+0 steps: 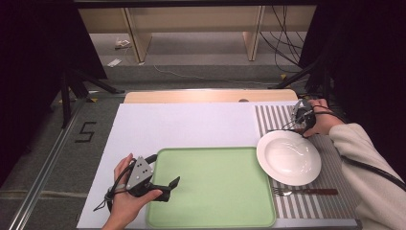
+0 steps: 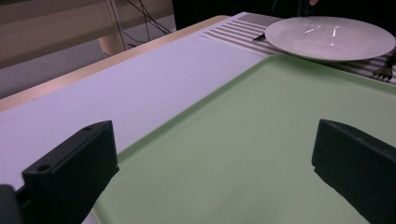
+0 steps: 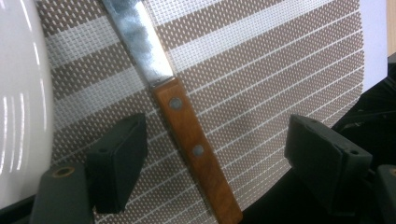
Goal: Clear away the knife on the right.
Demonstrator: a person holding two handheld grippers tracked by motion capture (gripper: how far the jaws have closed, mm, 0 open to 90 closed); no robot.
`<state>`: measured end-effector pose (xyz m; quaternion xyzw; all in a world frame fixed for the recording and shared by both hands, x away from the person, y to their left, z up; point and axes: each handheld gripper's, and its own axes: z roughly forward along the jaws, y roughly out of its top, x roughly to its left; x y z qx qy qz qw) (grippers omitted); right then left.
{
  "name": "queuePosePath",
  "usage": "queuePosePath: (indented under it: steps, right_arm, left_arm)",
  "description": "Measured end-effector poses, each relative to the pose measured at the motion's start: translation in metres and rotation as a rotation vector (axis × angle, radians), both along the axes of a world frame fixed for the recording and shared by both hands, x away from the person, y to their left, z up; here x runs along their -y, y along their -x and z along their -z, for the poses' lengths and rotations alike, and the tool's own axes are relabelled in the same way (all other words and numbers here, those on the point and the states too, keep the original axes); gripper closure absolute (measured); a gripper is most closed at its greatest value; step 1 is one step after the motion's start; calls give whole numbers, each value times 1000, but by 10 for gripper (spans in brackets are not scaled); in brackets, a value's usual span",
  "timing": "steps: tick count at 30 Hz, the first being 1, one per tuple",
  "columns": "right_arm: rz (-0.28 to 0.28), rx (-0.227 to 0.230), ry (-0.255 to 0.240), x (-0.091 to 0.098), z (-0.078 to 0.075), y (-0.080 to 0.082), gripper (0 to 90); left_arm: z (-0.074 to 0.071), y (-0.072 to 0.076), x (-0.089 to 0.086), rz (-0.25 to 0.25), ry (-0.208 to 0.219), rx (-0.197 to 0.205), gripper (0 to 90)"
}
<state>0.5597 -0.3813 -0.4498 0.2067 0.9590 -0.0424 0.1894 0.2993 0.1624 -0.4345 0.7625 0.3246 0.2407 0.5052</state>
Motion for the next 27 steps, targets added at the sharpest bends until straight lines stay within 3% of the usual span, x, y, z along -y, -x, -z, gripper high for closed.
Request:
queuePosePath:
  steps: [5, 10, 13, 14, 27]
  right_arm:
    - [-41, -13, 17, -1, 0, -2, 254]
    - [-103, -70, 45, -6, -1, -2, 390]
    - [-120, -82, 37, -7, -1, -2, 439]
    - [-121, -110, 42, -8, -2, -2, 489]
    - [-166, -168, 66, -14, -2, 1, 712]
  left_arm:
    - [0, 0, 0, 1, 2, 1, 0]
    - [0, 0, 0, 1, 4, 1, 0]
    - [0, 1, 0, 2, 4, 2, 0]
    - [0, 0, 0, 2, 4, 2, 0]
    - [0, 0, 0, 5, 5, 2, 0]
